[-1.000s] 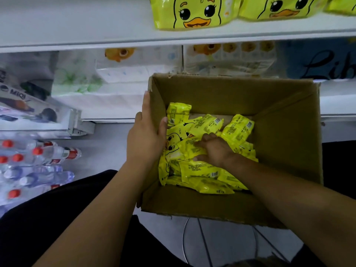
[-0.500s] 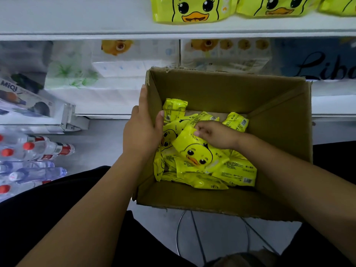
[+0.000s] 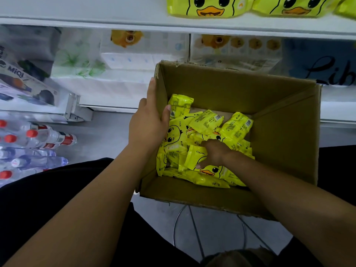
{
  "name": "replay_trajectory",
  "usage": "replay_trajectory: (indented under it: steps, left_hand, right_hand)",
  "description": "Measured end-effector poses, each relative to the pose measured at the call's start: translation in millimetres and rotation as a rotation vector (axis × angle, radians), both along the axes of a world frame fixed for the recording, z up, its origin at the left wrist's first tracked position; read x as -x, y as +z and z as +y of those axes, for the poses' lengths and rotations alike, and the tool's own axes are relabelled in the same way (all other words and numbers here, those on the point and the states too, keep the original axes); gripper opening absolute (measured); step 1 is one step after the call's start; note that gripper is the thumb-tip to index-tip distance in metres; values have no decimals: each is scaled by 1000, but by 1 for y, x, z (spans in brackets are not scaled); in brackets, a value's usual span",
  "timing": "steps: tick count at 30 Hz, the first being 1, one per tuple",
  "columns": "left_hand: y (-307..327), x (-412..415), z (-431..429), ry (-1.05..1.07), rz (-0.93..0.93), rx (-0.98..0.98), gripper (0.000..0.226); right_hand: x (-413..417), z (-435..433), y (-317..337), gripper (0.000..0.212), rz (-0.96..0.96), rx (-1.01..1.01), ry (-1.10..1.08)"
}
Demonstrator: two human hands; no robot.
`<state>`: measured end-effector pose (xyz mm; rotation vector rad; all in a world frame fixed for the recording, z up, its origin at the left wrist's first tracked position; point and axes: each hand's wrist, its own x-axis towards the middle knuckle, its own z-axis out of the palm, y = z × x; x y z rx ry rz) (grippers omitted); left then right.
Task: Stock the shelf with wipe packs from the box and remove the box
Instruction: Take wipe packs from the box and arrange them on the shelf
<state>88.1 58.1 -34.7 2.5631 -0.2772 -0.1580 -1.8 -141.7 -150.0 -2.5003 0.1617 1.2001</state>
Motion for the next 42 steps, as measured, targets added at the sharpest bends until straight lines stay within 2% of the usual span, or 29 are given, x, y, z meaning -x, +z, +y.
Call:
replay_trajectory:
  steps: [3,5,8,12,13,15,16,18,22,24,26,27,29,31,35,37,39,41,42]
  left_hand:
    - [2,1,1,-21,-3,-7,74]
    - [4,2,2,-26,-5,-17,74]
    - [6,6,2,-35,10,-47,75]
    - [11,17,-4,40,29,-56,76]
    - [15,23,-7,73,10,-23,74]
    - [30,39,-19,96,-37,110,71]
    - [38,48,-25,105,-24,202,70]
    - [59,67,-36,176,121,378,74]
    - [86,98,-40,292,699,724,85]
    - [91,118,-42,256,824,945,74]
    - [96,139,-47,242,770,1026,55]
    - [98,151,-51,265,721,1026,50]
    - [97,169,-55,351,603,1003,43]
    - [95,180,-56,446,487,930,47]
    - [107,195,-56,533,307,872,68]
    - [115,199,-55,503,231,828,89]
    - [120,202,-49,433,184,762,94]
    - [121,199,-39,310,174,591,82]
    - [122,195,-35,230,195,481,64]
  right_hand:
    - [0,1,3,89,17,36,-7]
    - [5,-4,9,93,4,-6,-68]
    - [18,-15,20,102,-25,-127,-236]
    - [35,-33,48,109,-168,-353,-508]
    - [36,-36,60,96,-203,-419,-588]
    - [38,-39,89,53,-252,-563,-690]
    - [37,-38,106,44,-280,-618,-724]
    - [37,-33,142,47,-312,-743,-800]
    - [55,-27,187,47,-364,-894,-853]
    - [69,-25,198,57,-396,-883,-844]
    - [83,-22,205,68,-420,-851,-826]
    - [89,-21,207,65,-435,-851,-818]
    - [100,-19,213,45,-492,-835,-803]
    - [108,-20,217,34,-520,-801,-786]
    - [115,-25,228,33,-465,-845,-750]
    - [117,-31,232,29,-473,-889,-743]
    - [119,-36,234,25,-496,-958,-762]
    - [121,-43,236,28,-498,-1005,-752]
    - [122,-46,237,33,-496,-1015,-721]
